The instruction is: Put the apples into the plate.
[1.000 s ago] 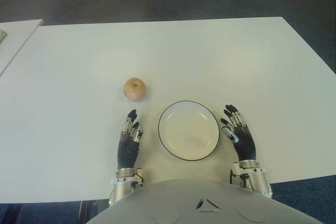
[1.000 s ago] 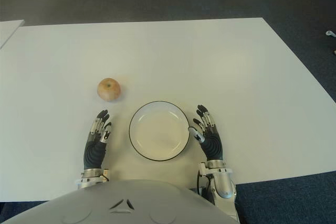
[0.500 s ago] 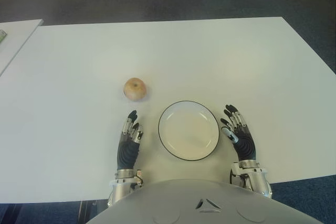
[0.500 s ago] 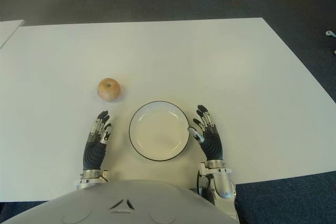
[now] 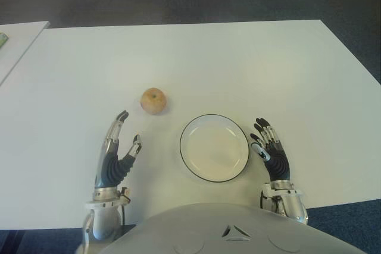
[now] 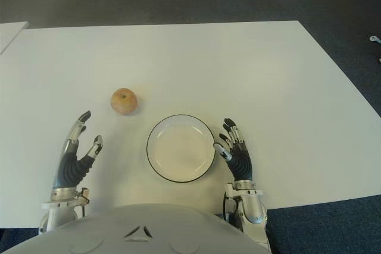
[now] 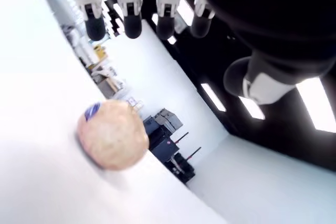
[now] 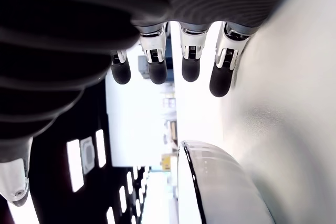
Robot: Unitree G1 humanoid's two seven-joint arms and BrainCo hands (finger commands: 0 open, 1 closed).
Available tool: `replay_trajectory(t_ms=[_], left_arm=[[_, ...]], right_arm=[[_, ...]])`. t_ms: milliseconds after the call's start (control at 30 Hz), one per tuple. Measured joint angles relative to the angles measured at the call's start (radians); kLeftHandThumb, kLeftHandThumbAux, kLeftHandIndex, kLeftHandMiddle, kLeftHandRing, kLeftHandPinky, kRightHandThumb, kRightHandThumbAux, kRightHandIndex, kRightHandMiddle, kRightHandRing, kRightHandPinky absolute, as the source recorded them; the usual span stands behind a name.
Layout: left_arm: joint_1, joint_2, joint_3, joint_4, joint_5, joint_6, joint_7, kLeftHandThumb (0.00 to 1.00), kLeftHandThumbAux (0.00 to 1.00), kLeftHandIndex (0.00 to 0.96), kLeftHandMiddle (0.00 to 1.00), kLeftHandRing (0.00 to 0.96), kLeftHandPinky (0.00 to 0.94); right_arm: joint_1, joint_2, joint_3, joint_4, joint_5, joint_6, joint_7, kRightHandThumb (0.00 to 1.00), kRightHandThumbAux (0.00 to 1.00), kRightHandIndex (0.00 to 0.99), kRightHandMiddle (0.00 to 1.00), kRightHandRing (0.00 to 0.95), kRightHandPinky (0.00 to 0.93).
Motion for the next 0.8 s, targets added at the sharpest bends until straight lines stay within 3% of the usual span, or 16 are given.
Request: replay_trajectory(t_ms=[167, 367, 533, 800], left_arm=[[-0.132, 0.11, 0.044, -0.011, 0.205, 0.097, -0.01, 0.287, 0.352, 0.007, 0.0, 0.0, 0.0], [-0.378, 0.261, 0.037, -0.012, 0.41, 0.233, -0.163, 0.295, 0.311, 0.007, 0.0, 0.0, 0.0], [-0.57, 0.389, -0.001, 0.025, 0.452, 0.29, -0.346, 0.284, 0.264, 0.006, 0.0, 0.0, 0.0], [-0.719, 0.517, -0.104, 0.119, 0.459, 0.29, -0.496, 0.265, 0.21, 0.027, 0.0, 0.0, 0.0]], right_arm=[[-0.008, 0.0, 0.0, 0.007, -0.001, -0.001, 0.0, 0.092, 0.529, 0.0, 0.0, 0.0, 0.0], [-0.024, 0.001, 0.001, 0.036, -0.003, -0.009, 0.0, 0.09, 0.529, 0.0, 0.0, 0.0, 0.0], [-0.04, 0.002, 0.002, 0.057, -0.009, -0.028, 0.0, 0.088, 0.537, 0.0, 0.0, 0.0, 0.0], [-0.041, -0.002, -0.002, 0.068, -0.014, -0.048, 0.001, 0.092, 0.567, 0.0, 0.0, 0.0, 0.0]])
